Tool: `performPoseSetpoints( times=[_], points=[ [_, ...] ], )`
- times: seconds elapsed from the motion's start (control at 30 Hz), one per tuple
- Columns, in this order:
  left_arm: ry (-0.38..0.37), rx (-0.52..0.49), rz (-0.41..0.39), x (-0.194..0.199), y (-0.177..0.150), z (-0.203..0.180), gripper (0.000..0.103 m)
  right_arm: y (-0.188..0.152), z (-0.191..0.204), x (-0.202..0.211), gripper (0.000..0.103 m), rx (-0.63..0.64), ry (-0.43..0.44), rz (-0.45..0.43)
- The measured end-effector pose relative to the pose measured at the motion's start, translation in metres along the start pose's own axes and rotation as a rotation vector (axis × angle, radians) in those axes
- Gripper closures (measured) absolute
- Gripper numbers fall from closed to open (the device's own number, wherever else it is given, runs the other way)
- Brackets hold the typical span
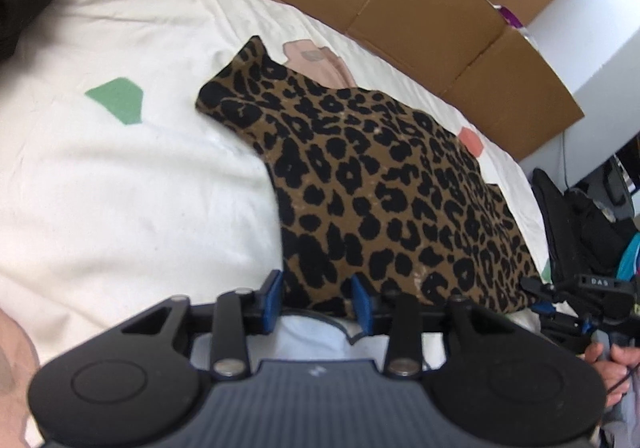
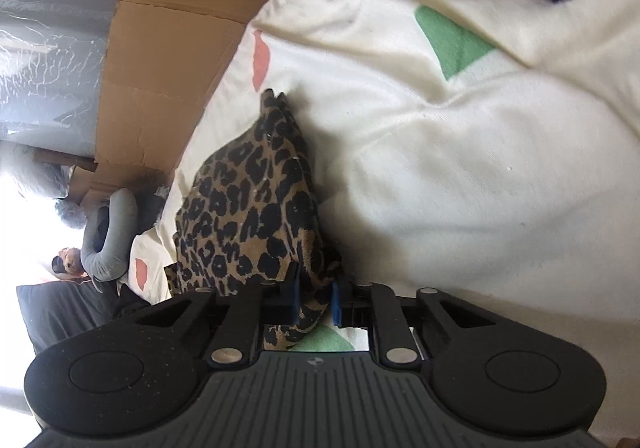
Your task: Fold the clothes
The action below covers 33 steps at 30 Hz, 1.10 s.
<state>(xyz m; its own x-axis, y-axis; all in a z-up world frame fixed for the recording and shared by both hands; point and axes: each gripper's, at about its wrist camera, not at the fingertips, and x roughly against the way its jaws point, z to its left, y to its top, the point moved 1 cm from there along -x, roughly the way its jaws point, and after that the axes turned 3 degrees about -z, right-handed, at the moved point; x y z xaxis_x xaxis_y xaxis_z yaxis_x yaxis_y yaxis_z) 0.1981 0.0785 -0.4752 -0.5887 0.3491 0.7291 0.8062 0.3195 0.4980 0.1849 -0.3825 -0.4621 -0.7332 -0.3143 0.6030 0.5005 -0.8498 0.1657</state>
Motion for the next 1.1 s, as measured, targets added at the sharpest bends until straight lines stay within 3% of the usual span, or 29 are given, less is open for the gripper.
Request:
performPoseSetpoints(
  times=[0.1,0.17,0.57,1.1],
  points=[
    [-0.008,0.039,0.015,0.000,0.001,0.004,0.096,0.002,0.006,0.003,0.091,0.024,-0.001,-0.002],
    [-0.006,0.047,0.012,0.003,0.002,0.003,0.097,0.004,0.010,0.004,0.092,0.041,-0.001,-0.003],
    [-0.004,0.028,0.016,0.027,0.012,-0.012,0.099,0.000,0.024,0.020,0.094,0.090,0.000,0.008],
    [0.028,0.052,0.071,0.045,0.000,-0.007,0.099,-0.031,0.037,0.039,0.094,0.132,-0.001,0.113]
  ],
)
